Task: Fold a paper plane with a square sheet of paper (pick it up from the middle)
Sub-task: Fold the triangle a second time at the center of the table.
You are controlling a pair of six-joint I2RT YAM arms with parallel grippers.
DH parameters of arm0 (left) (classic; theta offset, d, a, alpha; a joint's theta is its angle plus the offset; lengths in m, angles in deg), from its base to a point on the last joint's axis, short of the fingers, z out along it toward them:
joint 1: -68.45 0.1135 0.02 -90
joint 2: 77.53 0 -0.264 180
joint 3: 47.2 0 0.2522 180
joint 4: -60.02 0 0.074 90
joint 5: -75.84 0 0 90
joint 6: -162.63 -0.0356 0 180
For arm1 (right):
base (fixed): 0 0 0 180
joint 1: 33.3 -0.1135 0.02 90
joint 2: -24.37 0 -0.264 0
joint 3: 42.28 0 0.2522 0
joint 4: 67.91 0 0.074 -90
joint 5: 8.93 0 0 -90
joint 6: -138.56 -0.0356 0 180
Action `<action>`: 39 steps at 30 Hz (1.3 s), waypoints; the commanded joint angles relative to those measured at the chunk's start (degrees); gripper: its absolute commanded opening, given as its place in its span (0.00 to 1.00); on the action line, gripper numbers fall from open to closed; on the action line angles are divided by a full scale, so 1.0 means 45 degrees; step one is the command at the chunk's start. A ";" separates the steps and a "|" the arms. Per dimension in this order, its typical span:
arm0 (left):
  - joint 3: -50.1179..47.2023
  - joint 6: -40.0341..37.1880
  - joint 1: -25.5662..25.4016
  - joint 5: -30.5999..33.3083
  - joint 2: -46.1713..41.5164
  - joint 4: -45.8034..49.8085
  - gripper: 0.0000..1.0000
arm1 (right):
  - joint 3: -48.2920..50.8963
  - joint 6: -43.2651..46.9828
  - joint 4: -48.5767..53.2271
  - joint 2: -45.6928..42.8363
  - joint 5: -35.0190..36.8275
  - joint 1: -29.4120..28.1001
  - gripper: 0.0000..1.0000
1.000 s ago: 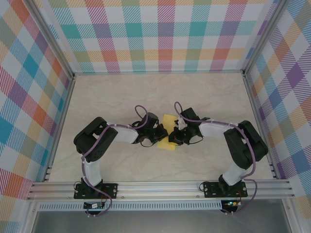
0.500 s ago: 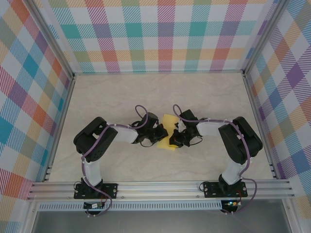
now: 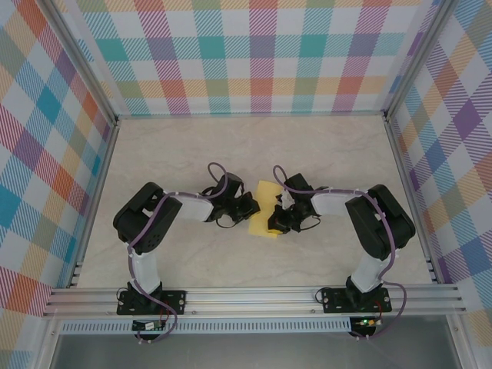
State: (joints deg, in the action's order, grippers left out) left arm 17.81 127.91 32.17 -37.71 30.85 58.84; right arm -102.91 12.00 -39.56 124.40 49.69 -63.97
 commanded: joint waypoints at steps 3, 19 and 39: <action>0.0527 -0.0604 0.0823 0.0900 0.0573 0.1309 0.01 | 0.0454 0.0331 0.1349 0.0724 0.0788 0.0040 0.00; 0.1052 -0.1121 0.1489 0.0552 -0.0821 0.2336 0.03 | 0.0048 0.0467 0.1450 0.0760 0.0546 0.0040 0.00; 0.0816 -0.0644 -0.0411 0.0038 0.0281 0.0922 0.02 | -0.0584 0.0234 0.1374 0.0508 0.0336 0.0049 0.04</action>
State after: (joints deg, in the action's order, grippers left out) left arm 21.83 124.44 30.27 -38.70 30.61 63.15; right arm -105.32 13.23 -36.32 125.58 49.02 -63.67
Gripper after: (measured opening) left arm 0.037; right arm 0.046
